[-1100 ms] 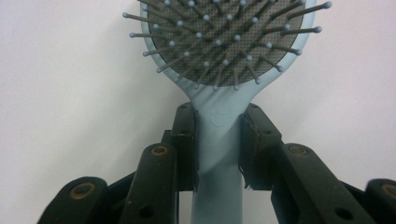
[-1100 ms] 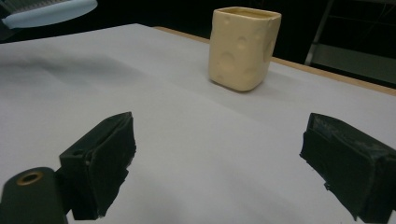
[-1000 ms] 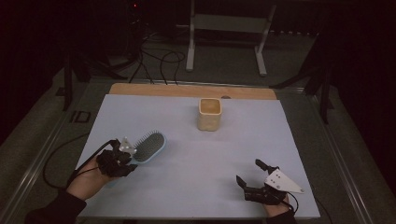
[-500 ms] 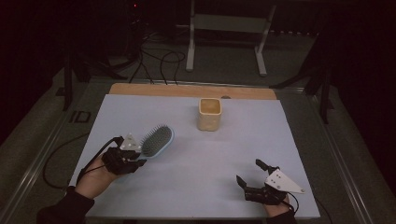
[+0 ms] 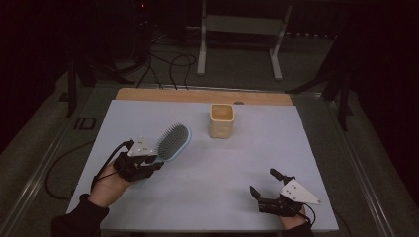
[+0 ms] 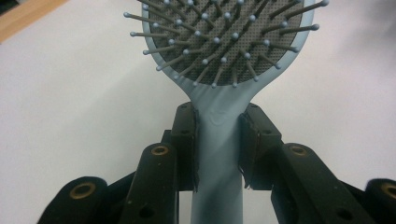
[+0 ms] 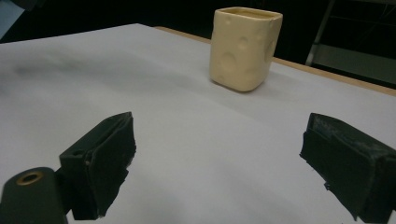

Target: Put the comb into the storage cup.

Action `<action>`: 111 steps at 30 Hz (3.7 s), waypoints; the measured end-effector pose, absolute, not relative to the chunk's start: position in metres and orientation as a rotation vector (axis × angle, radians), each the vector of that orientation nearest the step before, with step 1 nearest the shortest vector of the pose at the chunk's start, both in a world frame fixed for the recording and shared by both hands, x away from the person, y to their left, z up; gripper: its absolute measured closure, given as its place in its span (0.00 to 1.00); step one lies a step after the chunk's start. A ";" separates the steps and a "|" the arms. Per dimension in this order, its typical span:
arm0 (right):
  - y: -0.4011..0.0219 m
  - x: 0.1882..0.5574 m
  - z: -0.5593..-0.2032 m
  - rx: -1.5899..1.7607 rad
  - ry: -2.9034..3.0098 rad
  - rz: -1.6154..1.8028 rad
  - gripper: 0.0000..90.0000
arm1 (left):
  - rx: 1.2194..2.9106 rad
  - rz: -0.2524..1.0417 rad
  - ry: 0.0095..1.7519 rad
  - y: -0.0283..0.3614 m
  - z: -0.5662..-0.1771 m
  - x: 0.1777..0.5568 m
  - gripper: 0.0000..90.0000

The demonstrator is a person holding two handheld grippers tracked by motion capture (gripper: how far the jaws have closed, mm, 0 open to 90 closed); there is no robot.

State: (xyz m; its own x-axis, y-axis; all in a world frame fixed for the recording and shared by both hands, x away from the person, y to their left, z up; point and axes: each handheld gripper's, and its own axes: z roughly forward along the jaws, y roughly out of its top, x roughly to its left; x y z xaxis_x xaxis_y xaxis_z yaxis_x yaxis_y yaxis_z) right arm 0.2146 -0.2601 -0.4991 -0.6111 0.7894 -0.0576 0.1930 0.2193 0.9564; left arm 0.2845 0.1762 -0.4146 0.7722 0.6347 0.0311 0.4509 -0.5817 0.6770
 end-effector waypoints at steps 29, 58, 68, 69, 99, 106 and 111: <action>-0.260 0.215 -0.500 0.905 1.951 1.409 0.10 | 1.992 0.371 0.719 0.143 -0.396 0.297 0.78; -0.260 0.214 -0.499 0.901 1.952 1.412 0.10 | 1.833 0.351 0.678 0.109 -0.385 0.334 0.78; -0.261 0.215 -0.499 0.901 1.949 1.411 0.10 | 1.832 0.335 0.665 0.095 -0.380 0.348 0.78; -0.261 0.215 -0.499 0.901 1.949 1.411 0.10 | 1.832 0.335 0.665 0.095 -0.380 0.348 0.78; -0.261 0.213 -0.498 0.894 1.937 1.405 0.10 | 1.760 0.318 0.647 0.046 -0.361 0.394 0.78; -0.262 0.213 -0.498 0.905 1.939 1.411 0.10 | 1.744 0.308 0.637 0.037 -0.357 0.404 0.78; -0.261 0.213 -0.499 0.906 1.944 1.414 0.10 | 1.740 0.324 0.648 0.030 -0.352 0.410 0.78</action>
